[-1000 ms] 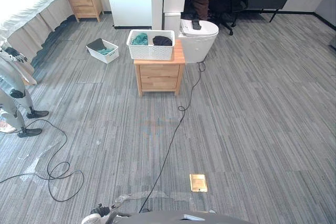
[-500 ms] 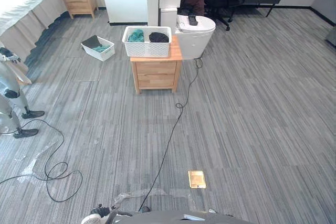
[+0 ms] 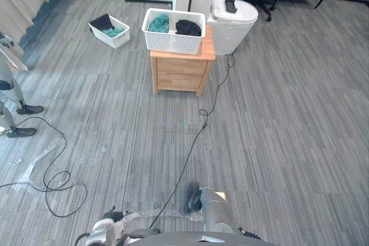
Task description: Pick up the laundry basket with both hands and put the clothes into the washing machine.
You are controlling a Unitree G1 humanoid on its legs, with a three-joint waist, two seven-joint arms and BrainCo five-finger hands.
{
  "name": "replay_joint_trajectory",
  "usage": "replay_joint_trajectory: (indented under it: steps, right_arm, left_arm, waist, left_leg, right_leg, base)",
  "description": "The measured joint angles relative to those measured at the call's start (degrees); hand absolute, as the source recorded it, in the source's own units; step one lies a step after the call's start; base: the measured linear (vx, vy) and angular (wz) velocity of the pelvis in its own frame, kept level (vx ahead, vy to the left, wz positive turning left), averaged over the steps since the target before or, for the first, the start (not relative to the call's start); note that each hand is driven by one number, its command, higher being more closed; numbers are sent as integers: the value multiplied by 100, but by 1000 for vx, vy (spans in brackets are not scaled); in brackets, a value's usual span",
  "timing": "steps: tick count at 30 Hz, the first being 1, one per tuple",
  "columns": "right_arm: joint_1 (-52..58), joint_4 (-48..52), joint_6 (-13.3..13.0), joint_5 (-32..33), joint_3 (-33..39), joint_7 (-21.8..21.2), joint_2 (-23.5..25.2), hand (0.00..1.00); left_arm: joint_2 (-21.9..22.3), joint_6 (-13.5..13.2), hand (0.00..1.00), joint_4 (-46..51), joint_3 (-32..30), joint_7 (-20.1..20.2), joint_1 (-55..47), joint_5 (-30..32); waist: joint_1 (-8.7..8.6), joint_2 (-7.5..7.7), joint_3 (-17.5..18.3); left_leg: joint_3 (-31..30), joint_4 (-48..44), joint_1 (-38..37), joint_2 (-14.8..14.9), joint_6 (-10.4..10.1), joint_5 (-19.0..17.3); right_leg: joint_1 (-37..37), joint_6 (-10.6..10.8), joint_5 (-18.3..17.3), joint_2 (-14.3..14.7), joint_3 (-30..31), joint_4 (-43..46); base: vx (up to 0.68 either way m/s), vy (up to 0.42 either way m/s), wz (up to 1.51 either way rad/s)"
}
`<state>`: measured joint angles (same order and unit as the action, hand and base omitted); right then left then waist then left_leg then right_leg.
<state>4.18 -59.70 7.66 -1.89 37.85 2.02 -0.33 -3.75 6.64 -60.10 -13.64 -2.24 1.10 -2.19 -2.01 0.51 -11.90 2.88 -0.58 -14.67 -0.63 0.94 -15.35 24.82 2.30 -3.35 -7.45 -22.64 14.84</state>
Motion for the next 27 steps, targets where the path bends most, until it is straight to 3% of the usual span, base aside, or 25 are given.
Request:
replay_joint_trajectory:
  steps: [1, 2, 3, 4, 5, 6, 7, 8, 9, 11, 12, 13, 14, 15, 16, 17, 18, 19, 20, 21, 22, 24, 27]
  right_arm:
    - [5, -37, 16, 9, 95, 3, 5, 0]
    - [54, 37, 35, 52, 172, 14, 28, 0]
    - [79, 61, 29, 53, 194, 22, 47, 0]
    - [85, 188, 18, 125, 344, 42, 68, 0]
    - [94, 309, 2, 174, 367, 57, 80, 0]
    - [115, 603, 0, 220, 301, 85, 89, 0]
    - [95, 718, -8, 264, 215, 119, 90, 0]
    - [25, 715, -32, 223, 61, 179, -12, 0]
    - [-31, 725, 7, 258, -126, 229, -24, 0]
    - [-69, 758, -2, 285, -379, 228, -2, 0]
    - [-181, 713, -12, 383, -505, 227, -18, 0]
    - [-329, 725, -10, 403, -636, 226, -33, 0]
    - [-383, 752, -22, 404, -702, 226, -47, 0]
    - [-433, 772, -59, 403, -718, 222, -114, 0]
    - [-433, 733, -71, 403, -674, 221, -174, 0]
    - [-419, 656, -38, 394, -703, 215, -215, 0]
    - [-432, 618, -23, 387, -764, 208, -185, 0]
    - [-473, 444, -40, 370, -804, 197, -110, 0]
    - [-456, 383, -37, 371, -800, 191, -64, 0]
    - [-428, -16, -3, 364, -738, 175, -11, 0]
    - [-371, -28, -11, 308, -692, 102, -3, 0]
    - [-307, 49, -85, 160, -604, 7, -38, 0]
    - [-241, 39, -116, 172, -117, -22, 2, 0]
  left_arm:
    - [31, 1, 0, -24, -7, 10, 25, 0]
    - [115, 0, 0, -59, -169, 16, -68, 2]
    - [160, 7, 0, -63, -297, 17, -51, 2]
    - [297, 21, 0, 18, -596, 13, -50, -6]
    - [366, 22, 0, 90, -667, 13, -93, -14]
    - [485, 24, 0, 303, -699, 18, -182, -92]
    - [559, 18, 0, 468, -707, 17, -250, -167]
    - [613, 7, 0, 609, -788, 21, -246, -288]
    - [568, -26, 0, 787, -787, 14, -250, -338]
    - [480, -63, 0, 965, -769, 4, -243, -471]
    - [417, -105, 0, 1018, -753, 3, -245, -542]
    - [376, -115, 0, 1022, -760, -2, -244, -567]
    - [375, -116, 0, 1011, -762, -6, -250, -566]
    - [427, -97, 0, 944, -759, -9, -288, -553]
    - [473, -101, 0, 882, -755, -10, -347, -552]
    - [450, -99, 0, 750, -765, -30, -444, -554]
    - [342, -79, 0, 561, -776, -66, -493, -550]
    - [144, -38, 0, 339, -777, -100, -564, -567]
    - [18, -18, 0, 270, -751, -111, -564, -568]
    - [-156, 2, 0, 268, -665, -126, -468, -653]
    - [-88, -9, 0, 329, -661, -127, -480, -662]
    - [-13, -29, 0, 351, -726, -125, -462, -668]
    - [142, -52, 0, 445, -1063, -120, -392, -773]
  waist:
    - [-11, -14, -5]
    - [-109, -119, 4]
    - [-150, -122, 2]
    - [-102, -214, -52]
    - [-92, -312, -97]
    - [-20, -488, -141]
    - [92, -553, -163]
    - [220, -555, -246]
    - [295, -463, -316]
    - [415, -291, -334]
    - [519, -132, -267]
    - [579, -97, -205]
    - [612, -109, -190]
    - [641, -244, -115]
    - [690, -370, -49]
    - [759, -437, 4]
    - [853, -353, 69]
    - [809, 15, 156]
    - [725, 215, 205]
    - [537, 469, 132]
    - [522, 324, 66]
    - [530, 208, 92]
    - [532, 172, 108]
  left_leg:
    - [-13, 9, -105, 51, -72, -111]
    - [22, -263, -379, 311, -440, -383]
    - [67, -672, -322, 399, -609, -480]
    - [228, -2176, 97, 692, -713, -502]
    - [272, -3173, 447, 878, -645, -243]
    - [263, -5026, 1203, 1219, -499, 805]
    - [256, -6104, 1694, 1387, -531, 959]
    - [251, -7087, 2244, 1454, -499, 886]
    - [267, -7478, 2761, 1427, -497, 709]
    - [530, -7015, 3314, 1409, -478, 488]
    - [749, -6024, 3660, 1380, -458, 399]
    - [894, -4617, 3874, 1297, -449, 437]
    - [995, -3820, 3886, 1269, -475, 560]
    - [978, -2157, 3810, 1181, -497, 959]
    - [793, -1391, 3801, 1101, -518, 1172]
    - [401, -1426, 3825, 975, -363, 1460]
    - [290, -1827, 3809, 861, -311, 1860]
    - [368, -2148, 3758, 616, -178, 1772]
    - [394, -2174, 3707, 482, -120, 1626]
    - [358, -2197, 3048, 114, 86, 1249]
    - [340, -1855, 2372, 90, 131, 1216]
    - [329, -1321, 1730, 107, 130, 1215]
    - [208, -931, 1235, 138, 35, 1069]
  right_leg:
    - [79, -54, 73, 30, 20, 52]
    - [89, -530, 252, 189, 20, 487]
    - [30, -756, 440, 209, 5, 654]
    - [-239, -888, 187, 350, -40, 925]
    - [-432, -905, -15, 466, -67, 954]
    - [-816, -921, -326, 690, -42, 965]
    - [-1097, -950, -486, 834, 72, 984]
    - [-1564, -979, -697, 951, 234, 945]
    - [-2157, -969, -811, 979, 356, 683]
    - [-2812, -968, -814, 945, 522, 229]
    - [-3178, -891, -830, 892, 668, -153]
    - [-3575, -635, -923, 817, 836, -525]
    - [-3741, -491, -995, 782, 928, -666]
    - [-4022, -320, -1094, 783, 1082, -867]
    - [-4225, -162, -1187, 819, 1253, -900]
    - [-4380, 62, -1429, 767, 1486, -607]
    - [-4267, 269, -1660, 581, 1717, 13]
    - [-3818, 381, -1672, 205, 1881, 1198]
    - [-3519, 439, -1475, 19, 1922, 1866]
    - [-2569, 695, -754, -362, 1942, 4244]
    - [-2416, 611, -925, -472, 1609, 4495]
    - [-2187, 450, -1134, -623, 1187, 4081]
    - [-2023, 376, -1231, -815, 880, 2249]
  base:
    - [817, -176, 38]
    - [628, -165, 30]
    - [944, -273, 20]
    - [654, -218, 0]
    - [958, -343, -13]
    - [805, -279, -35]
    - [955, -288, -59]
    - [776, -169, -63]
    - [764, -153, -41]
    - [716, -122, -42]
    - [851, -80, -80]
    - [714, -21, -82]
    - [745, 68, -80]
    - [742, 169, -66]
    - [909, 317, -84]
    - [763, 337, -103]
    - [764, 395, -108]
    - [600, 308, -63]
    - [1137, 462, 28]
    - [1164, 392, 61]
    - [1107, 351, 54]
    - [484, 116, 7]
    - [300, -26, 18]
